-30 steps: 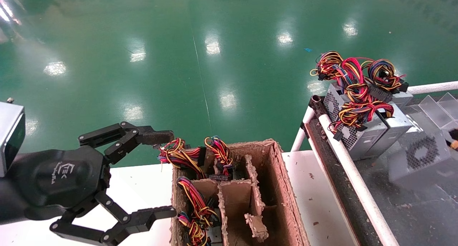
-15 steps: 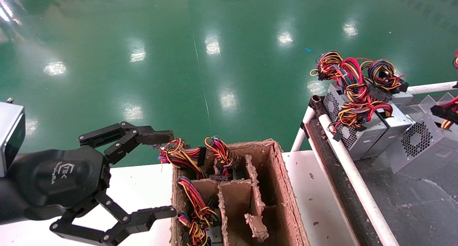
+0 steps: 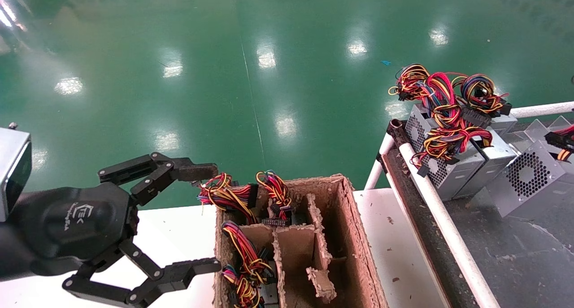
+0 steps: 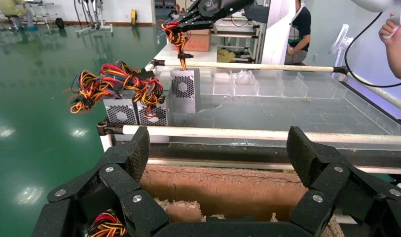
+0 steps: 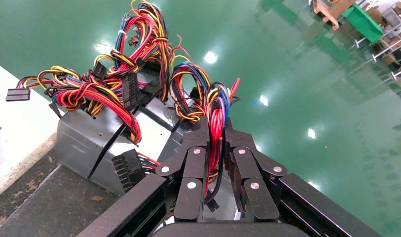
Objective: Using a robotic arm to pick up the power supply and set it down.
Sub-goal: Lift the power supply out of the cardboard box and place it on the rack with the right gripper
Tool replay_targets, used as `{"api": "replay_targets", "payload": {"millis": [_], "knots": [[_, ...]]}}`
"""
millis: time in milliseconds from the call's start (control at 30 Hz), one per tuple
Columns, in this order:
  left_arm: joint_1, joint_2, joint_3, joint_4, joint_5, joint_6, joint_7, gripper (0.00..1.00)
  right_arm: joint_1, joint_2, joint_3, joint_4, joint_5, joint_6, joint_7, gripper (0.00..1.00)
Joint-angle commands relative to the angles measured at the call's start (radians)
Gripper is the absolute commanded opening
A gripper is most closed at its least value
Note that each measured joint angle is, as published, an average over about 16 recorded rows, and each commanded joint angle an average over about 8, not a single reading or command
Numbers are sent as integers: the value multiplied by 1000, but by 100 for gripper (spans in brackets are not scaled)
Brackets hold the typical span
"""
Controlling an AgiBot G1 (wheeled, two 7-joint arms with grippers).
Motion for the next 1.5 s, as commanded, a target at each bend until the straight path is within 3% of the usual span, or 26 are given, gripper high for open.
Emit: {"api": "replay_targets", "payload": {"millis": [33,533,1133,1167,1400,1433,1500], "knots": [[0,0,0,0,0,0,0,100,17,-9,-9,-12,-13,-8,-4,0],[0,0,0,0,0,0,0,100,165,-77,-60,-96,-93,-60,-32,0],[0,0,0,0,0,0,0,100,405,-255,-162,-297,-252,-100,-106,0],[0,0,0,0,0,0,0,100,416,-264,-166,-314,-257,-103,-115,4],[0,0,0,0,0,0,0,100,477,-305,-176,-424,-269,-120,-179,92],[0,0,0,0,0,0,0,100,484,-308,-176,-437,-269,-124,-188,100],[0,0,0,0,0,0,0,100,497,-314,-177,-461,-269,-131,-204,100]]}}
